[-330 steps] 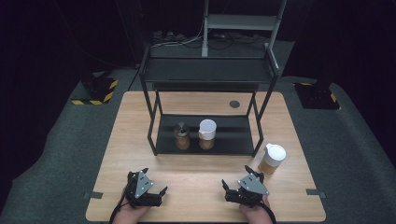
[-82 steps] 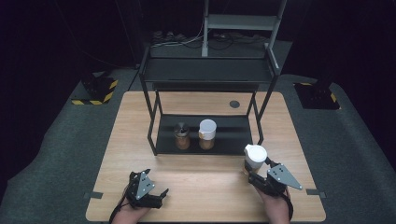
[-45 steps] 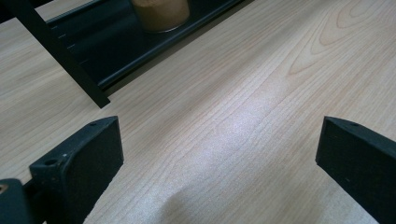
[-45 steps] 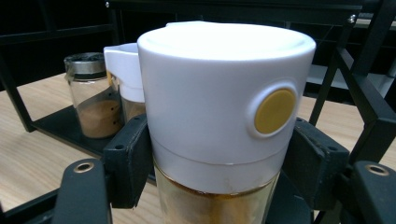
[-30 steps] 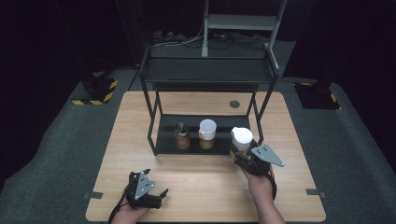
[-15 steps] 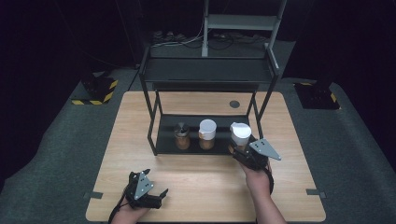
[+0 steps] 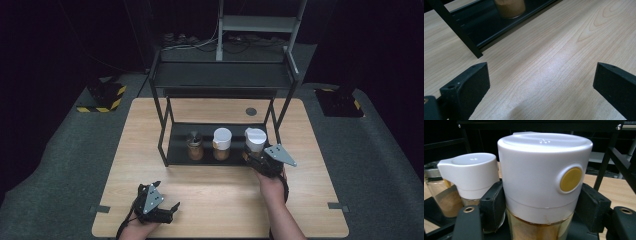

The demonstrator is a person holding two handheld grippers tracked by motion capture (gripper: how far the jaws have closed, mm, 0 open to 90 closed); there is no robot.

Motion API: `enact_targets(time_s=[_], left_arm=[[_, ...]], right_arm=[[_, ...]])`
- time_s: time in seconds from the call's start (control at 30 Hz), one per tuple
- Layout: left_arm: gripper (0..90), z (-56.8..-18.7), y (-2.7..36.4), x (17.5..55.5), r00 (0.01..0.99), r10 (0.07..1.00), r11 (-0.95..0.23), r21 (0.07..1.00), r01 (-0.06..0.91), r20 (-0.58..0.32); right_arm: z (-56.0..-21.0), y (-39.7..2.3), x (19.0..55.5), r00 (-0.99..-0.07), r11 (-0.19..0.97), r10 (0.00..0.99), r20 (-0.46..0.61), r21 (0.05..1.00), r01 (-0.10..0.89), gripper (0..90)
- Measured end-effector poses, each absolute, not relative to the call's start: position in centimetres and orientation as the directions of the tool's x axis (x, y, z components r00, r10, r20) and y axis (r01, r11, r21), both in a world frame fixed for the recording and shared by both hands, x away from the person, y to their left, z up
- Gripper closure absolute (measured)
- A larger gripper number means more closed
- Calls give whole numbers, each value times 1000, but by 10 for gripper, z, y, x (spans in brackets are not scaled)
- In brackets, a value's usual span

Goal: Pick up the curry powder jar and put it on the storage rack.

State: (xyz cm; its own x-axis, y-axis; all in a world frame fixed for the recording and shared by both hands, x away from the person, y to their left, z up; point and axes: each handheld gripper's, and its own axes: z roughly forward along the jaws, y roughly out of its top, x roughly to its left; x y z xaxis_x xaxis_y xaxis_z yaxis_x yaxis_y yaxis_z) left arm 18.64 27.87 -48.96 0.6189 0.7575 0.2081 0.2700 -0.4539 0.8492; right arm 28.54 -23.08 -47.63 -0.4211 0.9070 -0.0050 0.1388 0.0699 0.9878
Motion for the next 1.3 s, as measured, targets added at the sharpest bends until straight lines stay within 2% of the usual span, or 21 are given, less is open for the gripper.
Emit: enact_targets(time_s=[1.3], left_arm=[[11,-491,283,186,622,760,-433,860,270,188]], right_arm=[[-489,-208,316,-387,82,922,-4,979,185,303]])
